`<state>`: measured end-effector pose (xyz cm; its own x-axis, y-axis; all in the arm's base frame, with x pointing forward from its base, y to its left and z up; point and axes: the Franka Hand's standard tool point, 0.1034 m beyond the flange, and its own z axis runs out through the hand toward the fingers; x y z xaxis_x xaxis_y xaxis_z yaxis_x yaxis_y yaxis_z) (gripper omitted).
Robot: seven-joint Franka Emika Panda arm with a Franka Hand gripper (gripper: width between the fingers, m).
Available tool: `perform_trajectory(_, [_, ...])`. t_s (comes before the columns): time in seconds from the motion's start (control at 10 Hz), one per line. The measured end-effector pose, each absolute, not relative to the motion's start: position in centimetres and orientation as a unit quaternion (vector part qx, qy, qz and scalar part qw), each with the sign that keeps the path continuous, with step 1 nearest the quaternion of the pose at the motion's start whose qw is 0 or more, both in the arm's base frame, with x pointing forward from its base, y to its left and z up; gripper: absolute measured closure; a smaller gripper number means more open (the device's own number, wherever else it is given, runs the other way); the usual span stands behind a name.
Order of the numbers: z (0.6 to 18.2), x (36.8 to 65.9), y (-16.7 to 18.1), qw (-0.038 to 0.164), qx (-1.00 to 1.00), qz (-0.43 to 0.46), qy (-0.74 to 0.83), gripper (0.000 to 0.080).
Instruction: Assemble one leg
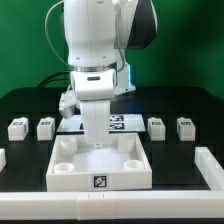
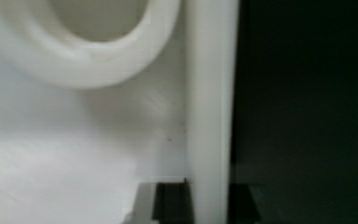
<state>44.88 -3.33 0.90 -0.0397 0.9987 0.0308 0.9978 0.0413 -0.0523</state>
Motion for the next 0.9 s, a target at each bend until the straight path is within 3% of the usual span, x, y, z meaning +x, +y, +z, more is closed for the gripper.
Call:
perform_trajectory(0.1, [0.9,45.1,-3.1,0.029,-0.697,0.008,-0.717,0.0738])
perform_trajectory(0.5, [0.9,50.0,4.5,0.028,-0.723,-0.018,-0.69,0.0739])
perform_trajectory(0.6, [0.7,50.2,5.7,0.037,-0.724,-0.009,-0.689,0.0739])
perform_trajectory(0.9, [0.7,50.2,6.0,0.046,-0.72,0.001,-0.692,0.0736])
